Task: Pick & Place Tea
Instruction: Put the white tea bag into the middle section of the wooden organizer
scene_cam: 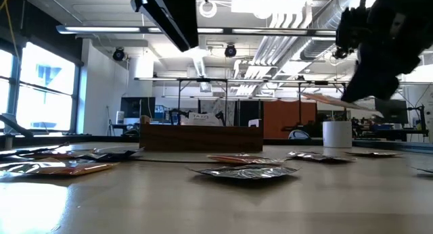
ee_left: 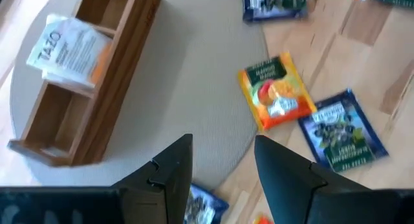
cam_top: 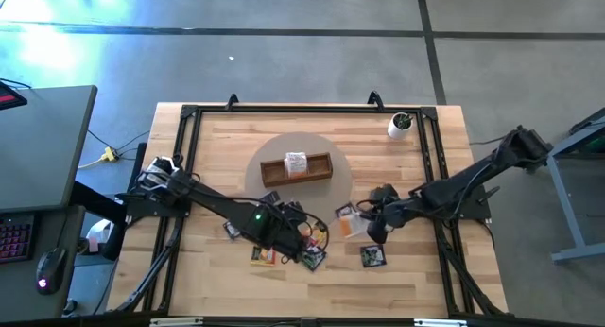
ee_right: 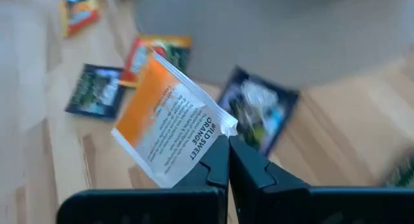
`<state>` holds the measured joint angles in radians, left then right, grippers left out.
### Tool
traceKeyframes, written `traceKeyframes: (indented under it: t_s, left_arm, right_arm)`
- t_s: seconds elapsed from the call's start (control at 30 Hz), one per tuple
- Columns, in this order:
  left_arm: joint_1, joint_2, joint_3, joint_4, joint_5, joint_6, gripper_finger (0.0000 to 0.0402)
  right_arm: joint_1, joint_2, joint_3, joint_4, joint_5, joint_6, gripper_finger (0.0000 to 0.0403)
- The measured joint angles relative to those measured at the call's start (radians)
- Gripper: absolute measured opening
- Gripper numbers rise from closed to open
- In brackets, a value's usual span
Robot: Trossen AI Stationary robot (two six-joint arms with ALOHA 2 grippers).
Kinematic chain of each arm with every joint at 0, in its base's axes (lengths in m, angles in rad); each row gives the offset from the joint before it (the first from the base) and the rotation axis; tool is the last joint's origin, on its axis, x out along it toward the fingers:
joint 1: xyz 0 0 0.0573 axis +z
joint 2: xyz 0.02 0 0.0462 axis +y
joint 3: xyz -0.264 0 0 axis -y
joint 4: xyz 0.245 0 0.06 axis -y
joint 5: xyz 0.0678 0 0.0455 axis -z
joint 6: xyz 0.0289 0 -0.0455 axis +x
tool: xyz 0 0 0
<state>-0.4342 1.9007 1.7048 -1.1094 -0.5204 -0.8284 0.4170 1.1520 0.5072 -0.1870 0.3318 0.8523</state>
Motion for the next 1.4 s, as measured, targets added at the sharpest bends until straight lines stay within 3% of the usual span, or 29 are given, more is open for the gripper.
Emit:
traceKeyframes:
  t_s: [0.1, 0.37, 0.5, 0.77, 0.97, 1.13, 1.23, 1.4]
  left_arm:
    - [-0.013, 0.0, 0.012, -0.057, 0.015, -0.064, 0.0163]
    - [-0.079, -0.001, 0.012, -0.258, -0.01, -0.392, 0.0163]
    - [-0.087, -0.001, 0.012, -0.395, -0.018, -0.536, 0.0163]
    - [-0.082, -0.002, 0.012, -0.461, -0.04, -0.597, 0.0163]
    - [-0.081, -0.002, 0.012, -0.461, -0.04, -0.601, 0.0163]
    - [-0.083, -0.002, 0.012, -0.461, -0.041, -0.593, 0.0163]
    - [-0.083, -0.002, 0.013, -0.461, -0.041, -0.59, 0.0163]
    - [-0.083, -0.002, 0.013, -0.461, -0.045, -0.584, 0.0163]
  right_arm:
    - [-0.015, 0.013, 0.0, 0.099, 0.021, -0.148, 0.0001]
    - [-0.114, 0.053, 0.001, 0.383, 0.342, -0.613, 0.0001]
    - [-0.209, 0.076, 0.03, 0.489, 0.392, -0.881, 0.0]
    - [-0.331, 0.268, 0.278, 0.424, 0.296, -1.148, 0.0]
    - [-0.375, 0.526, 0.516, 0.269, 0.345, -1.348, 0.0]
    - [-0.393, 0.727, 0.663, 0.258, 0.488, -1.571, 0.0]
    - [-0.39, 0.808, 0.719, 0.258, 0.548, -1.686, 0.0]
    - [-0.376, 0.854, 0.755, 0.22, 0.52, -1.765, 0.0]
